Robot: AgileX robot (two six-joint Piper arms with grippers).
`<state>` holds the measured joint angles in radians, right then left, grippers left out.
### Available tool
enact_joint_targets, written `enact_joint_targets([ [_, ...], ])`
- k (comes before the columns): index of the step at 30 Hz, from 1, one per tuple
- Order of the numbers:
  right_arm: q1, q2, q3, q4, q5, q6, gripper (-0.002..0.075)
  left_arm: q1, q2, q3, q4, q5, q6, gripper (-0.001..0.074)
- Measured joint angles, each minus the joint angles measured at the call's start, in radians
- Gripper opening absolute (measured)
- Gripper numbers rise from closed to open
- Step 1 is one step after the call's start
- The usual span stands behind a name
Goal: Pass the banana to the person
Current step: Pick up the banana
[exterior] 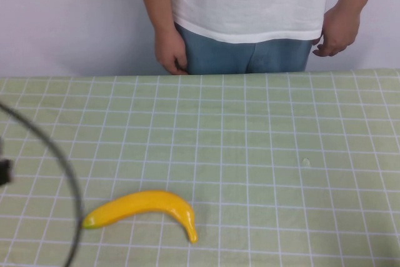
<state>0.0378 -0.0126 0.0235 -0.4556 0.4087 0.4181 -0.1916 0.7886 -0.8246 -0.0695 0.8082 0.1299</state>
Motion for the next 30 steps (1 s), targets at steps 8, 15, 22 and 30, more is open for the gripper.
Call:
enact_joint_targets([
  [8, 0.000, 0.000, 0.000, 0.000, 0.000, 0.000, -0.0008, 0.000, 0.362, -0.120, -0.223, 0.217, 0.460, 0.0038],
  [15, 0.000, 0.000, 0.000, 0.000, 0.000, 0.000, -0.0007, 0.000, 0.588, -0.147, -0.338, 0.231, 0.705, 0.0253],
  [22, 0.000, 0.000, 0.000, 0.000, 0.000, 0.000, -0.0007, -0.063, 0.741, -0.149, -0.344, 0.088, 0.830, 0.0470],
  [30, 0.000, 0.000, 0.000, 0.000, 0.000, 0.000, -0.0007, -0.183, 0.891, -0.153, -0.179, -0.016, 0.857, 0.0488],
])
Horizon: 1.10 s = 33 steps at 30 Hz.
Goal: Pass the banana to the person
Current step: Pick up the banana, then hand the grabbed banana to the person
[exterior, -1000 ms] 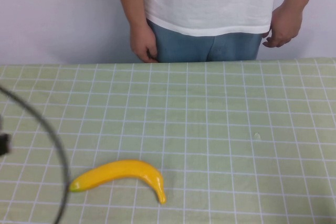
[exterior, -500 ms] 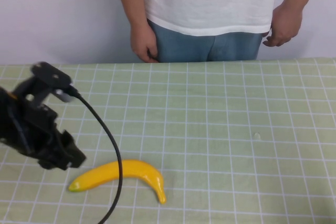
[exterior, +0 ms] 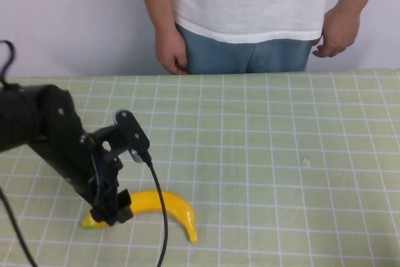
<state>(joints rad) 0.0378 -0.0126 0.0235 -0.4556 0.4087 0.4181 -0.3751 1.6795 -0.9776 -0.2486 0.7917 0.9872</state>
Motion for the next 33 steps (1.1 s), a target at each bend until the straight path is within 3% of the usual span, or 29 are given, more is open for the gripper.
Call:
enact_joint_targets([
  [11, 0.000, 0.000, 0.000, 0.000, 0.000, 0.000, -0.0007, -0.004, 0.194, -0.004, 0.034, -0.093, -0.022, 0.0482],
  [13, 0.000, 0.000, 0.000, 0.000, 0.000, 0.000, -0.0007, -0.004, 0.203, -0.013, 0.036, -0.095, -0.045, 0.0446],
  [17, 0.000, 0.000, 0.000, 0.000, 0.000, 0.000, -0.0007, -0.004, 0.205, -0.022, 0.071, -0.102, -0.109, 0.0263],
  [23, 0.000, 0.000, 0.000, 0.000, 0.000, 0.000, -0.0007, -0.001, 0.173, -0.063, 0.108, 0.019, -0.128, 0.0272],
  [33, 0.000, 0.000, 0.000, 0.000, 0.002, 0.000, -0.0007, 0.003, -0.150, -0.246, 0.160, 0.071, -0.264, 0.0272],
])
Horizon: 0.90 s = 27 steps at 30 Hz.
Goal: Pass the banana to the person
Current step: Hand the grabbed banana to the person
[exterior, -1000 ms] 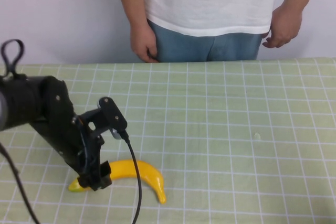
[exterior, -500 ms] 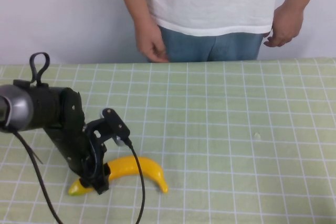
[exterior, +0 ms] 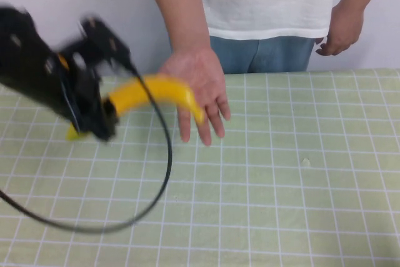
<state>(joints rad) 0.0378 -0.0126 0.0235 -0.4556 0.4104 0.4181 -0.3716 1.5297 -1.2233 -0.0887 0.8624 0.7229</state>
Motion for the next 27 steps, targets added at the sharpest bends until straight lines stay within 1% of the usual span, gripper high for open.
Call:
enact_joint_targets([
  [5, 0.000, 0.000, 0.000, 0.000, 0.000, 0.000, -0.0007, 0.000, -0.046, -0.197, -0.012, 0.091, -0.125, 0.0272],
  [10, 0.000, 0.000, 0.000, 0.000, 0.000, 0.000, -0.0007, -0.002, 0.026, -0.398, -0.082, 0.239, -0.126, 0.0272],
  [13, 0.000, 0.000, 0.000, 0.000, 0.000, 0.000, -0.0007, -0.026, 0.106, -0.486, -0.108, 0.301, -0.123, 0.0272],
  [17, 0.000, 0.000, 0.000, 0.000, 0.000, 0.000, -0.0007, -0.074, 0.221, -0.553, -0.114, 0.359, -0.154, 0.0272],
  [20, 0.000, 0.000, 0.000, 0.000, 0.000, 0.000, -0.0007, -0.107, 0.302, -0.566, -0.103, 0.369, -0.174, 0.0272],
  [24, 0.000, 0.000, 0.000, 0.000, 0.000, 0.000, -0.0007, -0.141, 0.389, -0.568, -0.015, 0.370, -0.254, 0.0272],
  [26, 0.000, 0.000, 0.000, 0.000, 0.000, 0.000, -0.0007, -0.152, 0.411, -0.568, 0.043, 0.369, -0.322, 0.0312],
  [27, 0.000, 0.000, 0.000, 0.000, 0.000, 0.000, -0.0007, -0.156, 0.418, -0.568, 0.072, 0.369, -0.360, 0.0360],
])
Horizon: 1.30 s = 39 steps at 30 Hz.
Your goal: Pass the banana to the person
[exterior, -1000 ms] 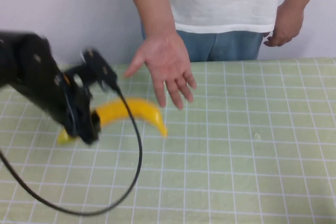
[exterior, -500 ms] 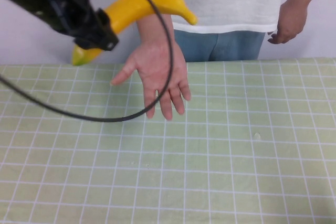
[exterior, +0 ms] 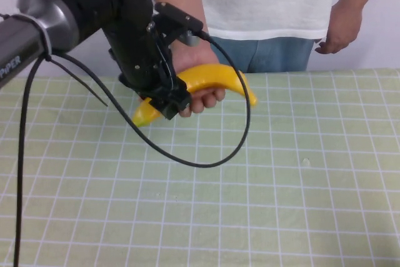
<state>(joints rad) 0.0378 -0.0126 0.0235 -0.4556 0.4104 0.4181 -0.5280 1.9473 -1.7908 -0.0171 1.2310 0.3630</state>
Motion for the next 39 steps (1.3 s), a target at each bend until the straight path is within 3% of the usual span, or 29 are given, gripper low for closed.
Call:
enact_joint_targets([
  [4, 0.000, 0.000, 0.000, 0.000, 0.000, 0.000, -0.0007, 0.000, 0.007, 0.000, 0.043, 0.009, -0.064, 0.0522],
  [13, 0.000, 0.000, 0.000, 0.000, 0.000, 0.000, -0.0007, -0.002, -0.084, -0.028, 0.051, 0.012, -0.076, 0.0560],
  [15, 0.000, 0.000, 0.000, 0.000, 0.000, 0.000, -0.0007, -0.002, -0.133, -0.030, 0.051, 0.012, -0.085, 0.0527],
  [17, 0.000, 0.000, 0.000, 0.000, 0.000, 0.000, -0.0007, -0.002, -0.187, -0.032, 0.051, 0.012, -0.103, 0.0435],
  [20, 0.000, 0.000, 0.000, 0.000, 0.000, 0.000, -0.0007, -0.002, -0.291, -0.021, 0.042, 0.012, -0.119, 0.0170],
  [22, 0.000, 0.000, 0.000, 0.000, 0.000, 0.000, -0.0007, -0.002, -0.373, 0.018, 0.017, 0.012, -0.121, 0.0073],
  [27, 0.000, 0.000, 0.000, 0.000, 0.000, 0.000, -0.0007, -0.002, -0.586, 0.201, -0.006, 0.016, -0.152, 0.0013],
  [32, 0.000, 0.000, 0.000, 0.000, 0.000, 0.000, -0.0007, -0.002, -0.842, 0.480, -0.018, 0.015, -0.200, 0.0003],
  [39, 0.000, 0.000, 0.000, 0.000, 0.000, 0.000, -0.0007, -0.002, -1.245, 0.899, -0.073, -0.113, -0.222, 0.0002],
])
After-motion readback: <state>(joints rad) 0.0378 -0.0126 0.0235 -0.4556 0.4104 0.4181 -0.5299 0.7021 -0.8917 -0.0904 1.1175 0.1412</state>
